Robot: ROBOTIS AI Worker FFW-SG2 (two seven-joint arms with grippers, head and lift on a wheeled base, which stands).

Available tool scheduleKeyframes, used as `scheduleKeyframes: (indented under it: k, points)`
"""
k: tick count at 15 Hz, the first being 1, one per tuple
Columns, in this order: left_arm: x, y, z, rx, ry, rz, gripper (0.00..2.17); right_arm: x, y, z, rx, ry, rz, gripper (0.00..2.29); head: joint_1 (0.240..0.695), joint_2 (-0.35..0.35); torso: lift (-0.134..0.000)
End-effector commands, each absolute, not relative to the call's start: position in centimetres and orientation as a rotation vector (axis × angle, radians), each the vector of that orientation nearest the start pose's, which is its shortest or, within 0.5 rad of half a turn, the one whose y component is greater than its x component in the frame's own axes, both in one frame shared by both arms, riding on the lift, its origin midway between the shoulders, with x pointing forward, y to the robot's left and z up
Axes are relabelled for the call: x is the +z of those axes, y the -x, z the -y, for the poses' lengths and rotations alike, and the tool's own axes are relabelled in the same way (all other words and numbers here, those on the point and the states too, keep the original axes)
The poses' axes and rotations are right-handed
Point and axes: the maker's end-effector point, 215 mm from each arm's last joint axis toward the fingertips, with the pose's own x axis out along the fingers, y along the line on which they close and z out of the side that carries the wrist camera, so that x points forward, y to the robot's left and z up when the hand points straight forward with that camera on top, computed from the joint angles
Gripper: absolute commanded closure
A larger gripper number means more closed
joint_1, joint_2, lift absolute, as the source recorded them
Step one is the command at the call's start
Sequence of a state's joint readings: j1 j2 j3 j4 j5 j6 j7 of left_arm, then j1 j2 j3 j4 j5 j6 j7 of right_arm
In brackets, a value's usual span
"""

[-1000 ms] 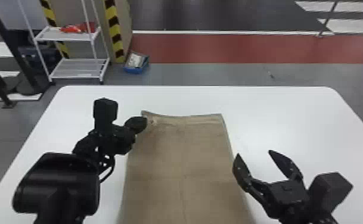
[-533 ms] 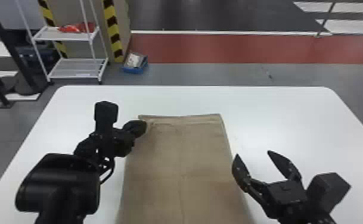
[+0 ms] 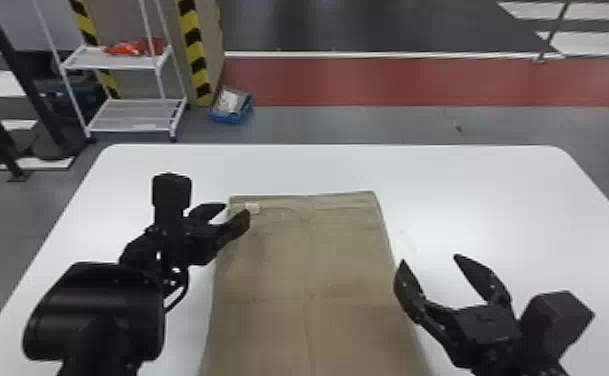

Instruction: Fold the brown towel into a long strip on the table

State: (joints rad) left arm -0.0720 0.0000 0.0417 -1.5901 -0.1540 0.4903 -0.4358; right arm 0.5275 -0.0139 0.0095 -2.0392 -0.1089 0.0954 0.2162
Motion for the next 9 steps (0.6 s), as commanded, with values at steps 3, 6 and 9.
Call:
scheduleKeyframes:
  k: [3, 6, 9]
  points:
    - [-44.2, -57.5, -17.3, -0.378, -0.041, -0.429, 1.44, -37.7, -42.9, 17.4, 0.233, -0.119, -0.143, 0.09, 0.695, 0.006, -0.123]
    - [-44.1, -58.1, -18.3, -0.333, -0.051, -0.419, 0.99, -37.8, -42.9, 17.5, 0.231, -0.119, -0.146, 0.09, 0.695, 0.001, -0.123]
    - [-43.9, -58.4, -18.4, -0.330, -0.056, -0.417, 0.50, -37.8, -42.8, 17.6, 0.230, -0.118, -0.145, 0.09, 0.695, 0.011, -0.123]
